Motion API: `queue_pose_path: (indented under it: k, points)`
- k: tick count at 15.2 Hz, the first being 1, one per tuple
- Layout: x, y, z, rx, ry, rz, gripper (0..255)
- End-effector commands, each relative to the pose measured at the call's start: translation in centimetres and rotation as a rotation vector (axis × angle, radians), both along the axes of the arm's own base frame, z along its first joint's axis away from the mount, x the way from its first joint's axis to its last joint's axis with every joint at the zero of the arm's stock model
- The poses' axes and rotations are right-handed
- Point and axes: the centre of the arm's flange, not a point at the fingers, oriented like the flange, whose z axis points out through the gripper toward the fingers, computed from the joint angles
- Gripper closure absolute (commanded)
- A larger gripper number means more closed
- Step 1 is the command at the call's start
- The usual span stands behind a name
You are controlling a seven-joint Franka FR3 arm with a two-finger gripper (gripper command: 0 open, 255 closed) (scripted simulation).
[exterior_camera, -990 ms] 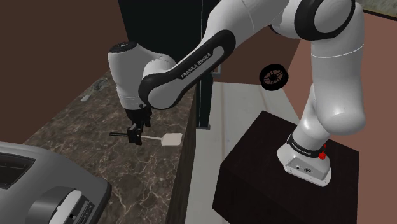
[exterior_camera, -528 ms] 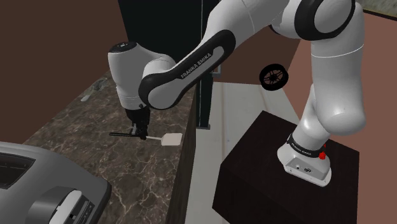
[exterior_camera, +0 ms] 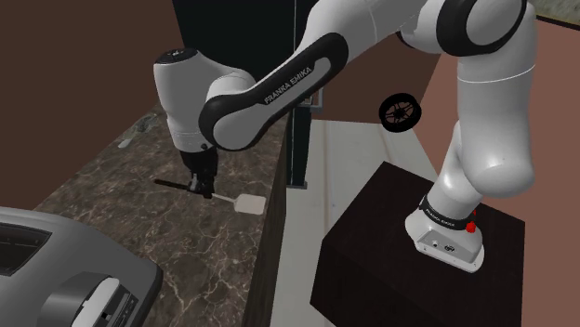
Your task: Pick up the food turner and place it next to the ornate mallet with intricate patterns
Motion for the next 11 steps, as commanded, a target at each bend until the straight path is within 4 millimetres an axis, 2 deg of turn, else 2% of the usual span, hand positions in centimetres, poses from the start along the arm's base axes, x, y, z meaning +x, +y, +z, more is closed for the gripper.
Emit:
queue_pose_path:
  k: [1,11]
  points:
    - [0.0,0.1,1.1,0.0,0.0,0.0,255]
    - [0.0,0.1,6.4,0.0,0.0,0.0,255]
